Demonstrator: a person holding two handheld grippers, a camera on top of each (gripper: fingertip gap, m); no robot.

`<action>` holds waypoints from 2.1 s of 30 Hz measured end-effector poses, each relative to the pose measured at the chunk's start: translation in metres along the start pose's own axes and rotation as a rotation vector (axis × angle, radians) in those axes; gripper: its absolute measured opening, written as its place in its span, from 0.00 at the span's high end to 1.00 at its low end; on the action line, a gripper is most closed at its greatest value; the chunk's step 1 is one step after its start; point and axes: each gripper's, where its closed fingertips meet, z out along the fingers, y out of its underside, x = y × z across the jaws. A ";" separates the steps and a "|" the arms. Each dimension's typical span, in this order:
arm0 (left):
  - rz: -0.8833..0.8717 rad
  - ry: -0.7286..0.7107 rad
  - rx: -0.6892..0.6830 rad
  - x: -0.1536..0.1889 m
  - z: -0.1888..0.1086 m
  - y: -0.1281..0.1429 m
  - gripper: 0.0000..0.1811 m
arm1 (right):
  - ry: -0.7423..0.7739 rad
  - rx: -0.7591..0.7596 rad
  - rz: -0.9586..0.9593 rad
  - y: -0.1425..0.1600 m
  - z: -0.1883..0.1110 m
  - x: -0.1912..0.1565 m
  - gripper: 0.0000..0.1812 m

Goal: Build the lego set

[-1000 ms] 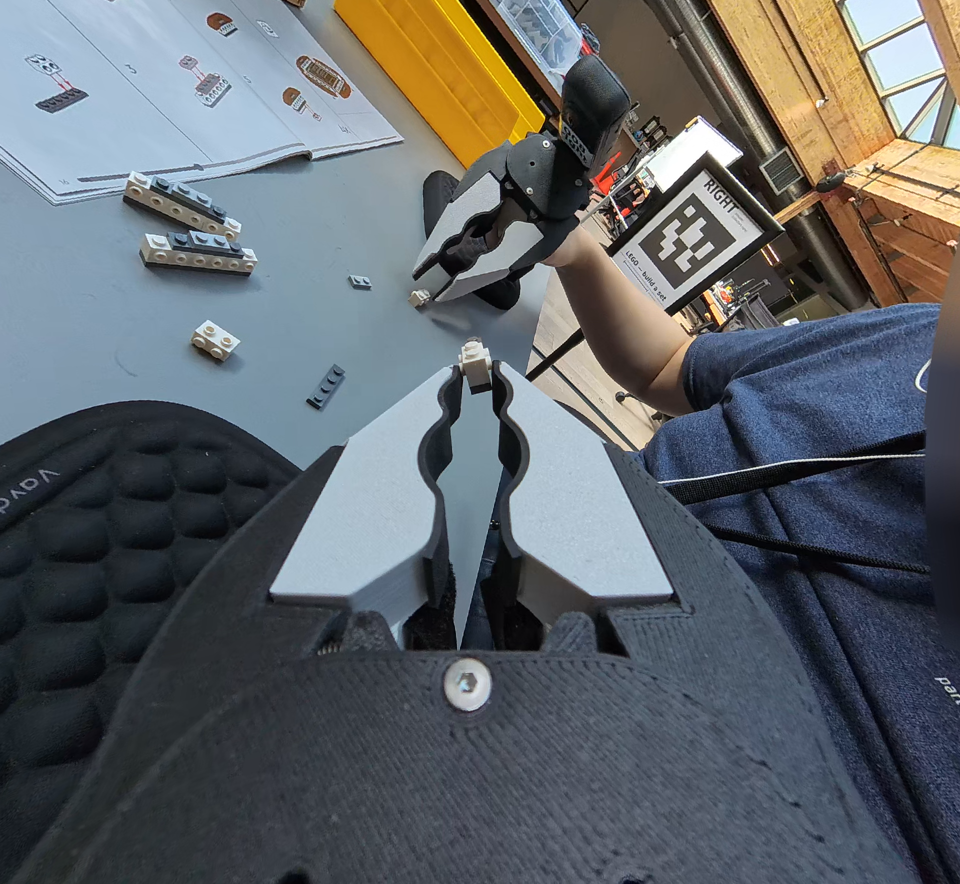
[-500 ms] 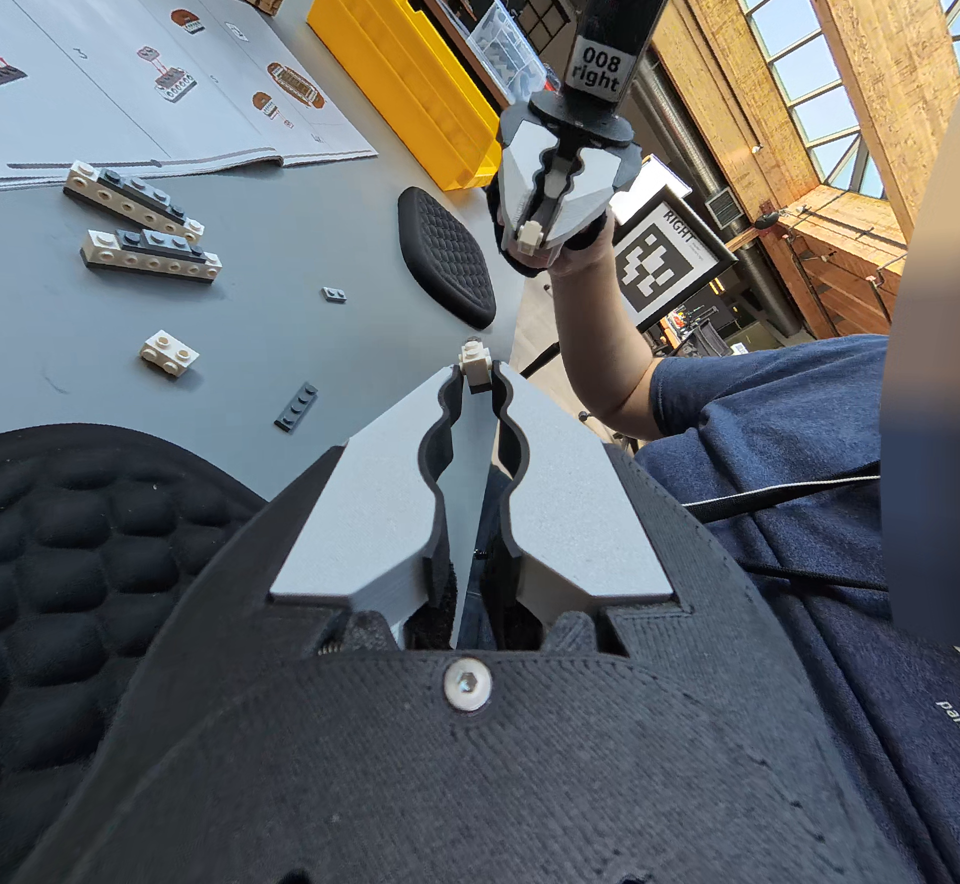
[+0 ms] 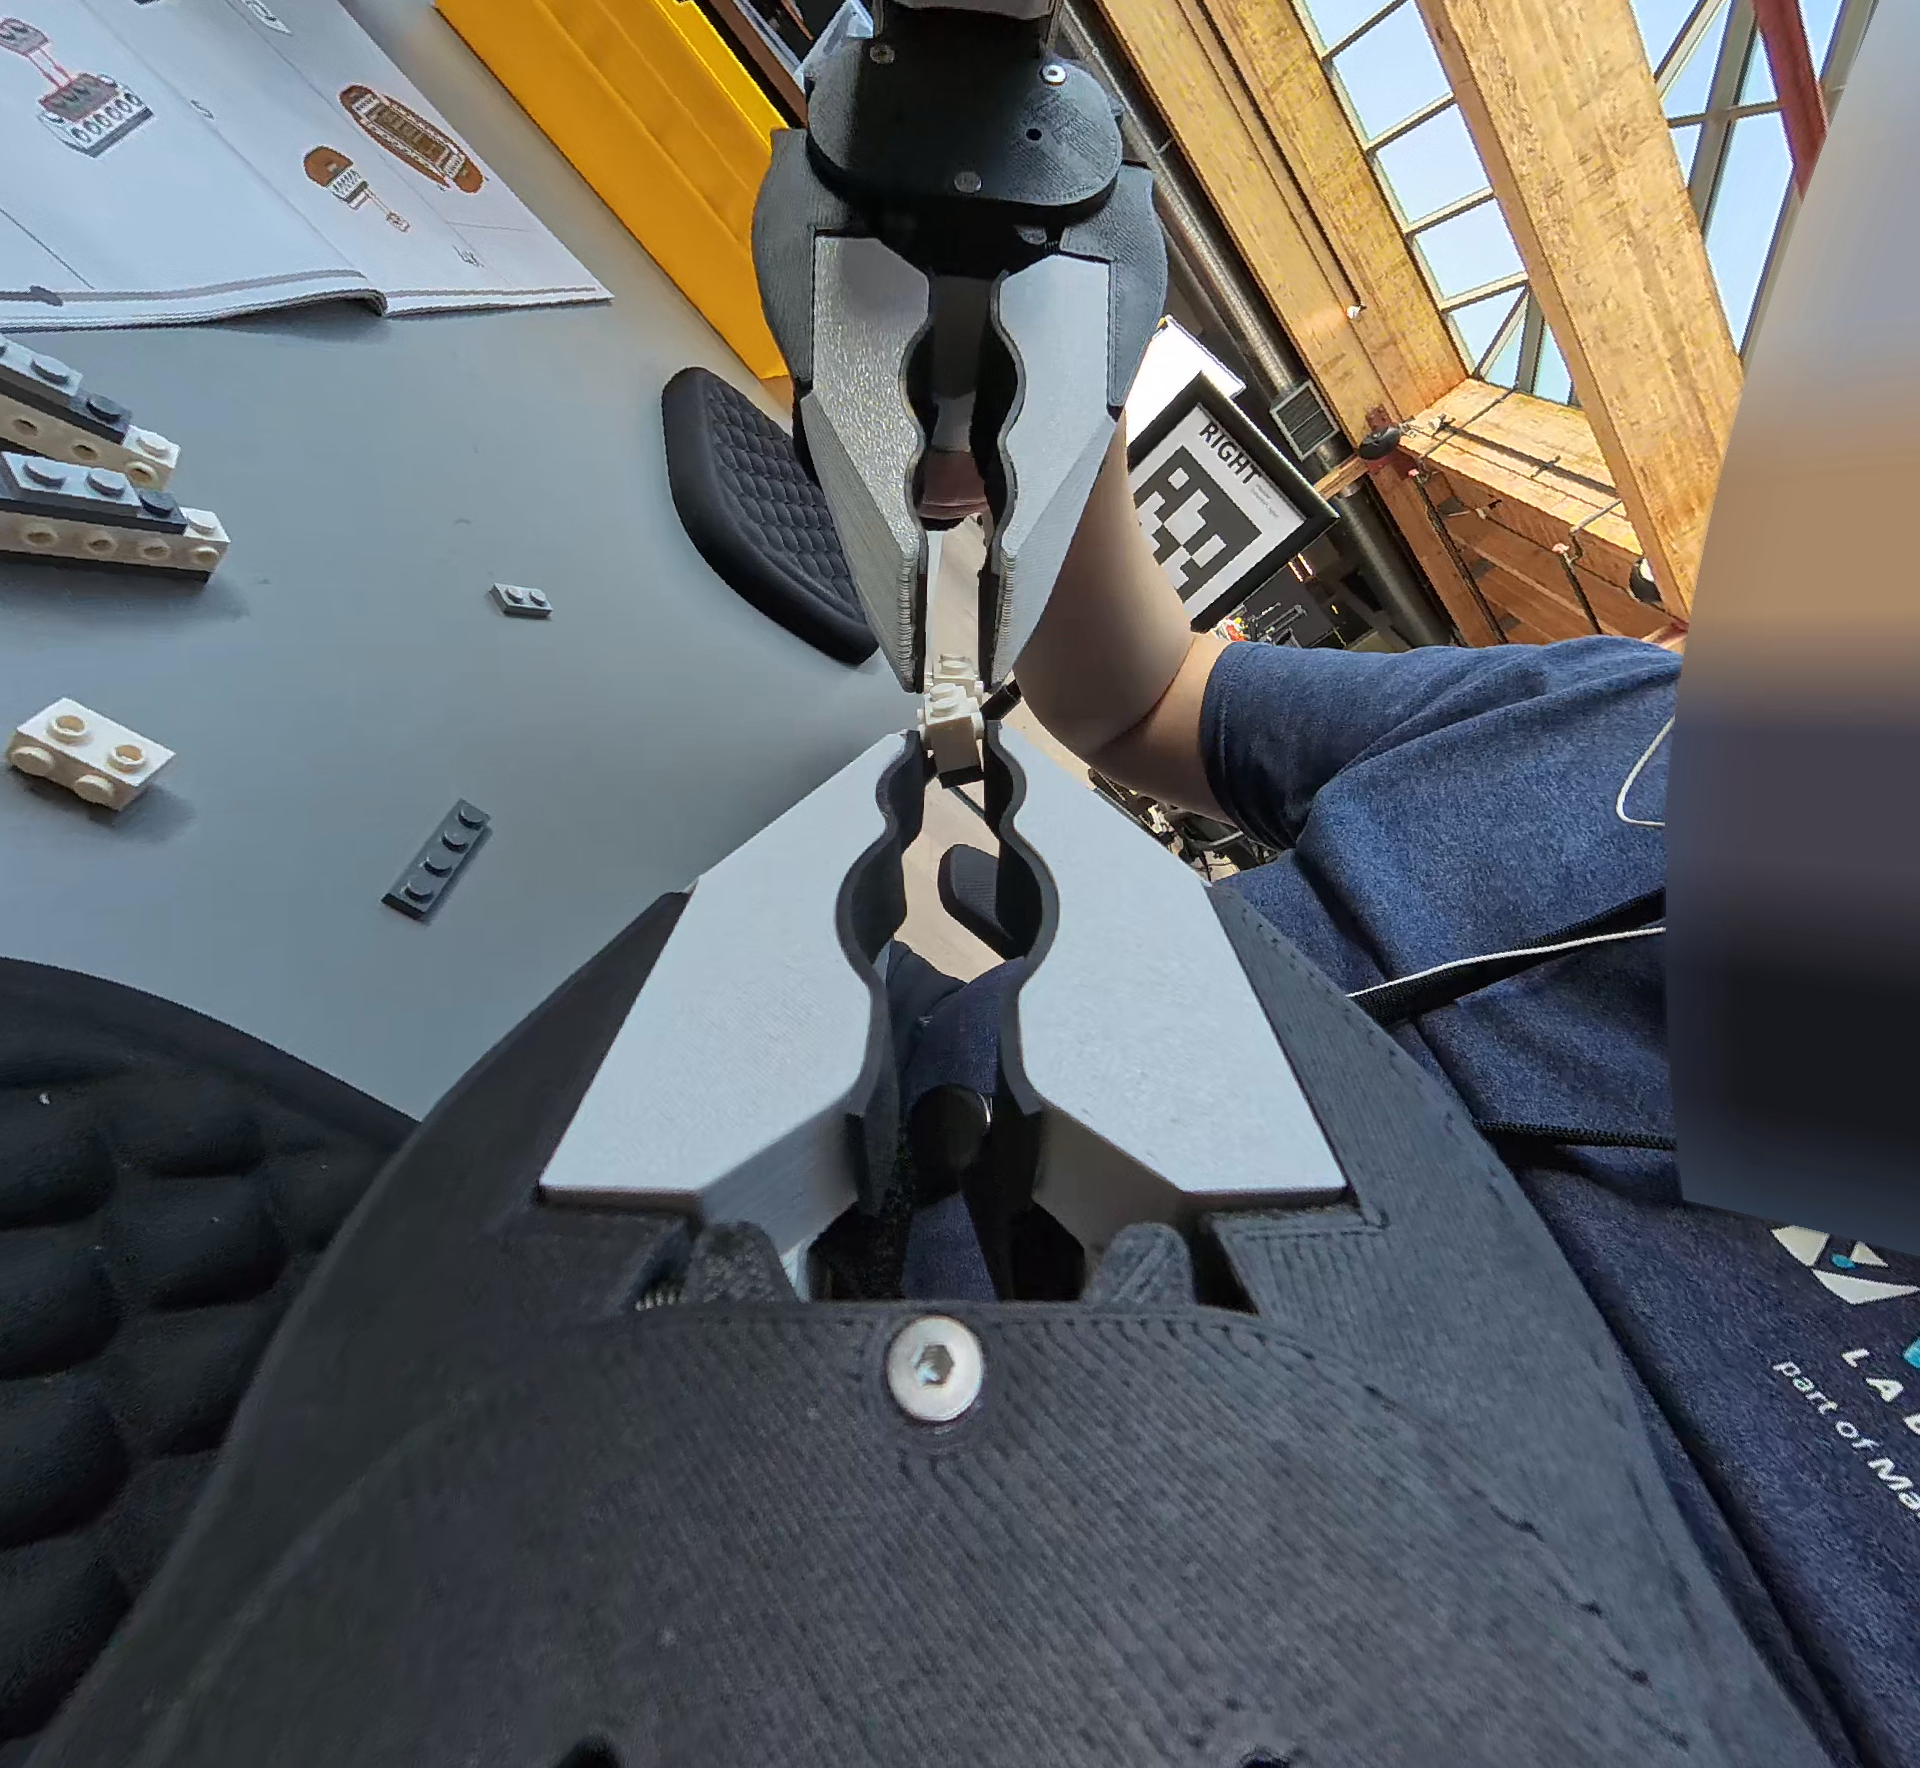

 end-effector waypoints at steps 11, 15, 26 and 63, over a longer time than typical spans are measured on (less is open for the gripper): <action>-0.009 0.047 0.042 0.004 -0.001 -0.005 0.95 | -0.188 0.126 0.085 -0.005 -0.002 -0.003 0.95; 0.008 0.023 0.051 0.000 -0.001 -0.006 0.95 | -0.214 0.159 0.133 -0.004 0.000 0.001 0.95; 0.019 -0.008 0.080 -0.003 -0.003 -0.010 0.96 | -0.202 0.188 0.146 -0.008 0.001 0.005 0.95; -0.067 0.044 0.173 -0.003 -0.003 -0.020 0.95 | -0.119 0.204 0.051 -0.012 0.005 0.007 0.95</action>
